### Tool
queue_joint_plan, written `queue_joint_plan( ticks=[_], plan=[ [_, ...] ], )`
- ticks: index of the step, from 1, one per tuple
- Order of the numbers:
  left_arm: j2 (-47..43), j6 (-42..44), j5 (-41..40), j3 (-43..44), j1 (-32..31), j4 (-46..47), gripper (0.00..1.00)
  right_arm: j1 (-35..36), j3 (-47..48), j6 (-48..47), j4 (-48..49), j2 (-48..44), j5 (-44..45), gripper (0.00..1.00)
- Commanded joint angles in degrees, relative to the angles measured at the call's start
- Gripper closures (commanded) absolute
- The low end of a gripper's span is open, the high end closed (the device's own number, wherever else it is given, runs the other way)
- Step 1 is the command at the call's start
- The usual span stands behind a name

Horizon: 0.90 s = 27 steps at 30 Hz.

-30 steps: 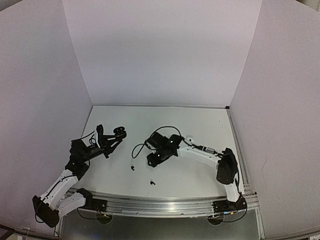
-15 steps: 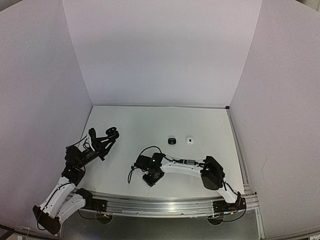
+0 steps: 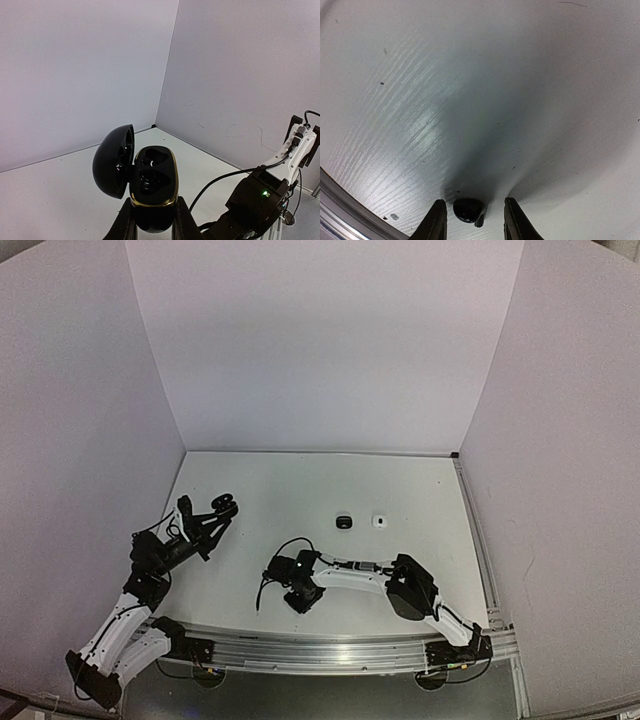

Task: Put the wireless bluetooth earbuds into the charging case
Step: Pick up the right earbud from the center of the board.

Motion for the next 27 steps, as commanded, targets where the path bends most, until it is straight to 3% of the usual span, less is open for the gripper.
queue_joint_plan(
  ticks=[1,27],
  plan=[
    [0.60,0.47,-0.90,0.20,0.31,1.70,1.00,-0.04,1.78,-0.54,-1.10,1.72,0.56,0.68],
    [1.38,2.21,-0.18,-0.40,0.33,1.09,1.00,-1.48,5.14,-0.90,-1.54,1.19,2.17,1.00]
  ],
)
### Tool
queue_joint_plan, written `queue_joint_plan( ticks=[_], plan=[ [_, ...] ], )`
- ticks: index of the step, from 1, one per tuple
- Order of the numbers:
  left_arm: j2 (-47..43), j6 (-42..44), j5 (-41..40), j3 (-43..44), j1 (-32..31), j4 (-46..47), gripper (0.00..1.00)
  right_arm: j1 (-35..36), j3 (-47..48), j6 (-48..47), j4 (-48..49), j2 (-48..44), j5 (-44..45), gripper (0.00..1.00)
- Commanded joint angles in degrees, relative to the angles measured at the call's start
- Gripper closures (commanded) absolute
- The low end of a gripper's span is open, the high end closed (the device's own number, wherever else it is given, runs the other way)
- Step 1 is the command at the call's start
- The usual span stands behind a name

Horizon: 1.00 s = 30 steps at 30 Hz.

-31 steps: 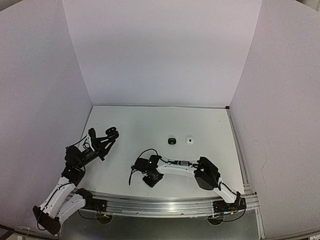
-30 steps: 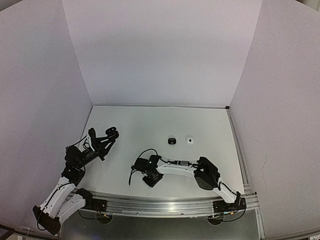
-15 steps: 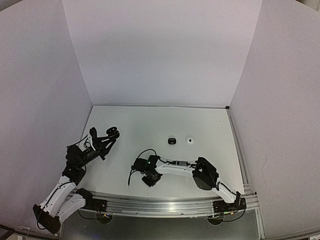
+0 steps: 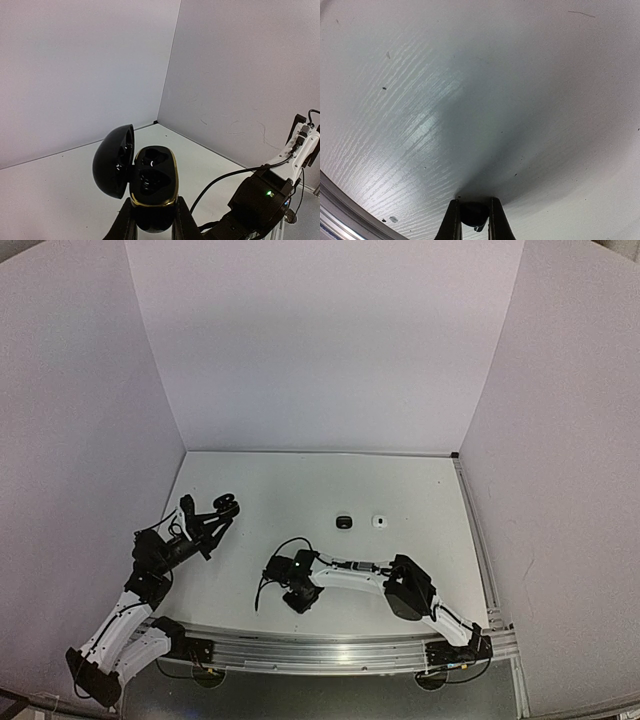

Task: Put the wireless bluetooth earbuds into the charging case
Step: Pick up the right earbud from the center of the board, then insert the right earbud into the right side groove of the charging case.

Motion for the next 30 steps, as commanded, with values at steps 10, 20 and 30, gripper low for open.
queue_joint_plan(
  ticks=[10,20,30],
  plan=[
    [0.57,6.57,-0.39,-1.92,0.27,3.46,1.00,-3.68,8.92,-1.12,8.93,-18.51,17.71,1.00],
    [2.26,7.32,-4.09,-5.72,-0.33,14.93,1.00,-3.33,-8.94,-13.44,56.77,-33.97,14.02,1.00],
    [2.43,15.57,-6.04,-9.47,-2.78,21.52,1.00,-3.63,2.11,-20.89,65.26,-22.54,-1.35,1.00]
  ],
)
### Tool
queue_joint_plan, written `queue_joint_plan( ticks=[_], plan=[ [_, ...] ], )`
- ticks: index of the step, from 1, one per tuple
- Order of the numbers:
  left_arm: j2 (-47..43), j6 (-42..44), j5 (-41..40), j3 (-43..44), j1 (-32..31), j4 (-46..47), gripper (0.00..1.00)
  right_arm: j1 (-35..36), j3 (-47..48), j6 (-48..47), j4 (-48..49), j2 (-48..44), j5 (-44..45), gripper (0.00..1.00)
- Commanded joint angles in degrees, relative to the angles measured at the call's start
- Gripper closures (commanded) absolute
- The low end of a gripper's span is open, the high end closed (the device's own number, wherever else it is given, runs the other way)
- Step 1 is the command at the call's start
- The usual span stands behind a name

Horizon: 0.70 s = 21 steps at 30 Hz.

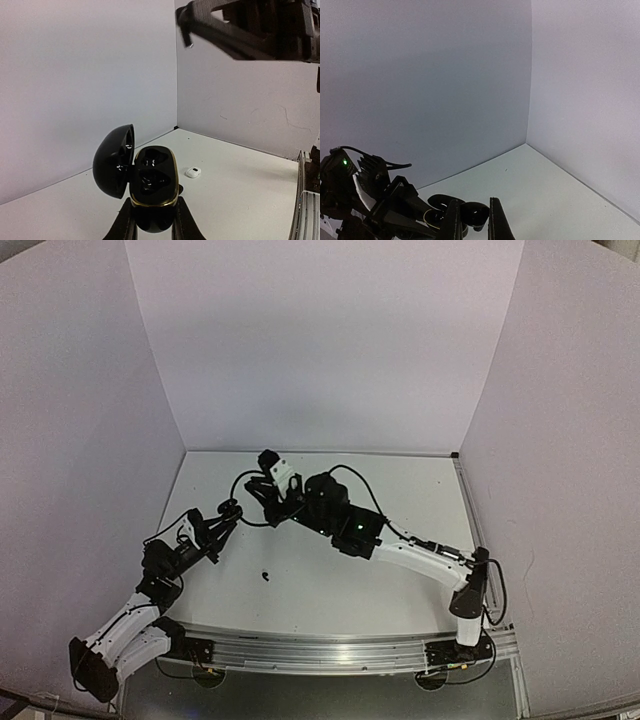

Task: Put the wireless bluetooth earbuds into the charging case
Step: Insert the right earbud into the right side groove of the charging case.

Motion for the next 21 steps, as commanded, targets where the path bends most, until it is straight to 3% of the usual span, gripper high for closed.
queue_joint_plan(
  ticks=[1,21],
  plan=[
    [0.12,4.71,-1.54,-0.51,-0.59,6.35,1.00,0.00,4.73,-3.42,5.26,4.79,-8.63,1.00],
    [2.08,1.27,-1.07,0.56,-0.71,8.65,1.00,-0.84,0.84,-4.77,6.39,5.39,-8.51,1.00]
  ],
)
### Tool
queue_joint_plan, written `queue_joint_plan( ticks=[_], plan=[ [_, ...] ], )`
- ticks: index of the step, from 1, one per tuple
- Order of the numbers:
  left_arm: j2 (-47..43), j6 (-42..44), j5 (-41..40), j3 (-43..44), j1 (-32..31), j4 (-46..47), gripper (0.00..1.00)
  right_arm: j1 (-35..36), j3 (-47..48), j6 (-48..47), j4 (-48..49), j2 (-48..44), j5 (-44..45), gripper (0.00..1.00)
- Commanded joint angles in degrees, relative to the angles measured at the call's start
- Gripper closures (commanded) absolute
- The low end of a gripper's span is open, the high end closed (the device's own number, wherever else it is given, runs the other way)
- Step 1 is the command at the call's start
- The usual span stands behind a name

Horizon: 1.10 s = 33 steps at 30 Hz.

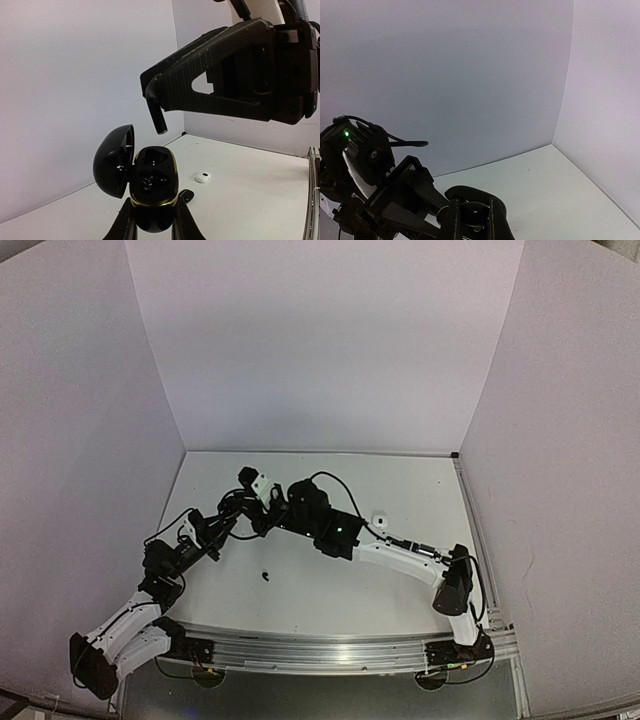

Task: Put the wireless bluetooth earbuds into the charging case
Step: Insert the right earbud into the right side groove of the charging case.

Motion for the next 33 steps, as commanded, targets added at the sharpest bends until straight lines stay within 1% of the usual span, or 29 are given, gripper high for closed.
queue_joint_plan(
  ticks=[1,5,15,24,33],
  plan=[
    [0.28,-2.12,-0.03,1.12,-0.23,3.81,1.00,-0.38,-1.05,-1.67,2.10,-1.67,0.86,1.00],
    [0.29,-3.96,0.20,1.42,-0.23,3.81,1.00,-0.65,-1.88,-1.65,2.08,-1.73,0.84,1.00],
    [0.89,-3.67,2.04,1.61,-0.24,4.85,1.00,-0.80,-1.73,-3.17,2.20,-1.00,2.49,1.00],
    [0.77,-4.06,1.60,1.43,-0.26,5.71,1.00,-0.78,-1.84,-5.49,2.23,-0.24,2.00,1.00],
    [0.95,-6.54,-0.05,1.57,-0.24,6.58,1.00,-0.68,-3.60,-11.74,2.16,0.09,0.23,1.00]
  ],
)
